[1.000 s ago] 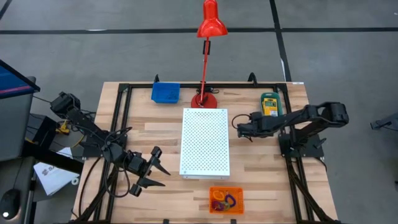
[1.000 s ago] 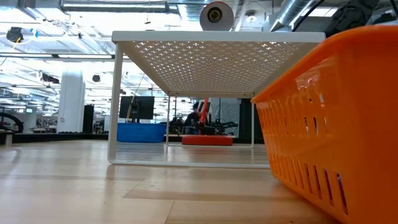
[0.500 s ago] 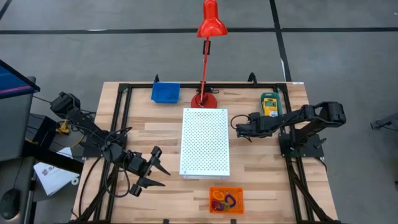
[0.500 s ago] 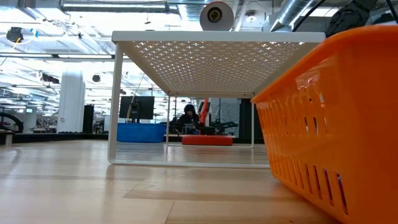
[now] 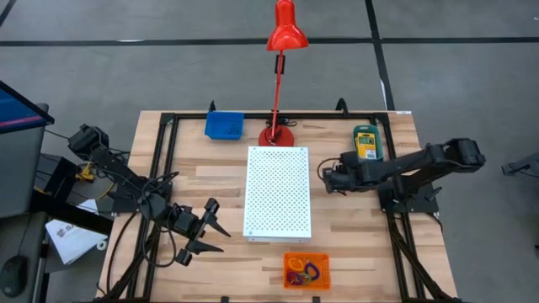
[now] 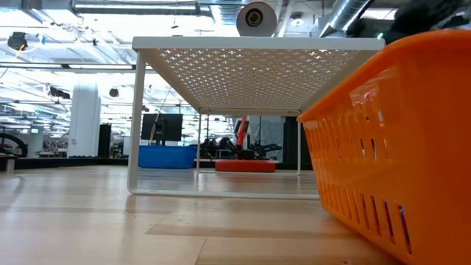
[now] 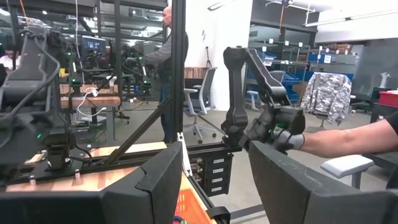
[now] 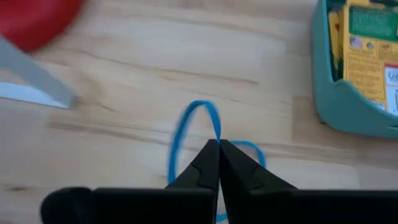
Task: Pick & Place Office Desk Supplies
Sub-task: Put the blue rubber band into the blue bin
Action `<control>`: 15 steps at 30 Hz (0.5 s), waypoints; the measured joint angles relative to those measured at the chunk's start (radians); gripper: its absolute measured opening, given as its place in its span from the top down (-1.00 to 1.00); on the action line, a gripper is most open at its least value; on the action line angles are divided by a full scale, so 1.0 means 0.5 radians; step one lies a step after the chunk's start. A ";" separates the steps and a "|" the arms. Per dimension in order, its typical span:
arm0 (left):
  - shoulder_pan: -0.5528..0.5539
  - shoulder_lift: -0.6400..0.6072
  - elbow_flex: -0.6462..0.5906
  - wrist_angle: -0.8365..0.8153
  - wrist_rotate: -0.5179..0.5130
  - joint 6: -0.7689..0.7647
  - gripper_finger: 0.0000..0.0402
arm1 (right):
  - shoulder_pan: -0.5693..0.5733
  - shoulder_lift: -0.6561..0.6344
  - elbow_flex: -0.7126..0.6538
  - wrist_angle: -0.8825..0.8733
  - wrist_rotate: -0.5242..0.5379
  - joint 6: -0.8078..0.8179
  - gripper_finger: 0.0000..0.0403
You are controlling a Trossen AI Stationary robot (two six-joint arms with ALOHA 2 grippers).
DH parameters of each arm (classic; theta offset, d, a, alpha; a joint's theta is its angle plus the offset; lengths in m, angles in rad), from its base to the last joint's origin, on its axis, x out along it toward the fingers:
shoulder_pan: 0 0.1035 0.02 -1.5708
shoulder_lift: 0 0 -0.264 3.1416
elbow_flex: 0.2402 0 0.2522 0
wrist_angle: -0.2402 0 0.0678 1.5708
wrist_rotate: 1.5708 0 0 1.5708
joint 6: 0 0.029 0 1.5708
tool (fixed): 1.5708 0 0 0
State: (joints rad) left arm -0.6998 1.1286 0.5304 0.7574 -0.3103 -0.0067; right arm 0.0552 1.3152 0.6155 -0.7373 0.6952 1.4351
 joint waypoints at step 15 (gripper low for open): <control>-0.001 0.015 0.000 -0.040 -0.071 0.178 0.10 | 0.809 -0.371 0.003 0.407 0.697 0.044 1.00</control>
State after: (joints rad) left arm -0.7001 1.1362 0.5304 0.7373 -0.3458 0.0823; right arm 0.4595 1.1298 0.6170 -0.5339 1.0439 1.4569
